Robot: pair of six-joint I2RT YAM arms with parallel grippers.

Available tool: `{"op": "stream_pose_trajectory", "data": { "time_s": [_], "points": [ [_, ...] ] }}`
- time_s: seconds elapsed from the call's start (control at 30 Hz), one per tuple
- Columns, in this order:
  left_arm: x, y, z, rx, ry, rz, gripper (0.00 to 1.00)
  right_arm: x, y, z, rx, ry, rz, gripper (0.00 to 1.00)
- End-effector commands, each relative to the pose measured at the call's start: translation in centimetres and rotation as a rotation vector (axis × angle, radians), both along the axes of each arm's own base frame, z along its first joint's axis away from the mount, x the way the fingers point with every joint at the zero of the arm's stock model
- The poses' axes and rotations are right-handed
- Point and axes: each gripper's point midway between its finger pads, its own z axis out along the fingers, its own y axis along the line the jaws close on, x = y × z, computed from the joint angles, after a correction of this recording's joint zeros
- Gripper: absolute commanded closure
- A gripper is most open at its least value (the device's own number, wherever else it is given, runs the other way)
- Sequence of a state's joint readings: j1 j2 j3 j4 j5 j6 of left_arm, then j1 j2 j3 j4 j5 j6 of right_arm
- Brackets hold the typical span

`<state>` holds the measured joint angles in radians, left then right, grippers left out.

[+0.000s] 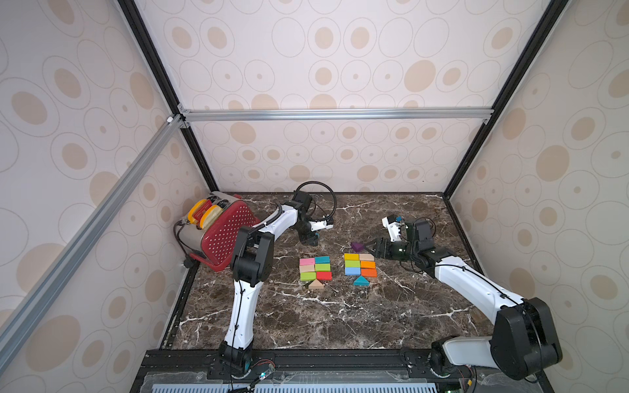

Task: Assemble a piece of candy with building blocks
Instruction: Place the building block at the center of the board.

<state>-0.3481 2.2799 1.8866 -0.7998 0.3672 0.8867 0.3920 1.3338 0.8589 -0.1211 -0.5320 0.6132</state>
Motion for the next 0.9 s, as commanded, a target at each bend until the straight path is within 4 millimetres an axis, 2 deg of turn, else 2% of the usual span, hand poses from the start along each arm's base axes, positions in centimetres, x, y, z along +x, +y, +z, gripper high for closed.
{"op": "stream_pose_trajectory", "data": {
  "time_s": [0.0,0.4,0.5,0.6,0.67,0.73,0.8,0.87],
  "points": [
    [-0.3,0.2,-0.5,0.014,0.032,-0.038,0.45,-0.2,0.2,0.1,0.013,0.01,0.014,0.43],
    [0.3,0.7,-1.6,0.043,0.018,-0.034,0.26,-0.1,0.1,-0.7,-0.009,0.034,0.011,0.43],
    [0.6,0.7,-1.1,0.036,-0.004,-0.017,0.25,-0.2,0.2,-1.0,-0.009,0.048,0.018,0.43],
    [2.1,0.6,2.4,-0.048,-0.098,0.054,0.24,-0.1,0.2,-1.3,-0.026,0.032,0.03,0.43],
    [4.2,0.7,7.1,-0.127,-0.235,0.147,0.22,0.1,0.1,-1.8,-0.059,0.017,0.033,0.43],
    [5.7,1.6,11.8,-0.181,-0.37,0.278,0.2,0.4,0.3,-2.1,-0.087,0.019,0.043,0.43],
    [6.0,3.0,16.3,-0.229,-0.452,0.414,0.2,0.7,1.0,-1.9,-0.132,0.001,0.08,0.44],
    [4.9,4.6,20.4,-0.274,-0.484,0.557,0.21,1.2,2.3,-1.4,-0.195,-0.046,0.127,0.44]
  ]
}}
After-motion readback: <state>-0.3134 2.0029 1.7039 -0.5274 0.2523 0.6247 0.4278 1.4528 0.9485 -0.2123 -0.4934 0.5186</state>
